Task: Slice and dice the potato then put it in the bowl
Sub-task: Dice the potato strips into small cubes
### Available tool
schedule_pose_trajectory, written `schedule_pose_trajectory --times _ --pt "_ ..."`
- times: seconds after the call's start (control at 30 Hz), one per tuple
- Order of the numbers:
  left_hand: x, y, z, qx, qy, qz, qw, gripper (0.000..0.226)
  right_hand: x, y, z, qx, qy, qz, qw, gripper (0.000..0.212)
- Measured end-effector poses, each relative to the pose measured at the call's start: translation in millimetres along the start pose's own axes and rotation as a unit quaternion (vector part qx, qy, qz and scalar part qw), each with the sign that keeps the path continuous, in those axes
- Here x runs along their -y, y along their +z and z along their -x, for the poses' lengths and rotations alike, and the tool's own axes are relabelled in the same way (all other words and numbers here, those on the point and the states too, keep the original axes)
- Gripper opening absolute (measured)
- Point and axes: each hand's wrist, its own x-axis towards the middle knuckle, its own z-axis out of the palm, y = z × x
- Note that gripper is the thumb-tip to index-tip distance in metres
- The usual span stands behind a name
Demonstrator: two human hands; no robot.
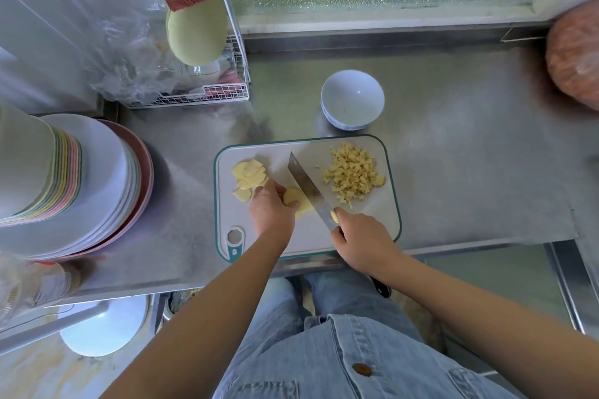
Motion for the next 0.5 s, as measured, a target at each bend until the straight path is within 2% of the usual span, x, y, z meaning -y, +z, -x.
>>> schedule_pose_trajectory --times 0.1,0.23,0.33,0.43,0.5 --pt "-1 0 -1 0.002 0.001 -0.005 1.000 0.025 1 7 -4 0.004 0.004 0.018 1.000 0.020" --pt "-2 -1 -2 0.006 -0.002 -0.002 1.000 0.023 5 14 -11 0.002 0.013 0.013 1.000 0.027" --pt "-3 -1 -2 0.009 -0.004 -0.002 1.000 0.023 7 17 -16 -0.006 0.025 0.005 1.000 0.023" --pt "-3 -2 -3 0.012 -0.006 -0.006 1.000 0.025 8 15 -21 -0.029 0.034 -0.042 0.998 0.007" --pt "-3 -2 -3 0.013 -0.005 -0.002 1.000 0.026 7 12 -22 -0.038 0.030 -0.063 0.997 0.007"
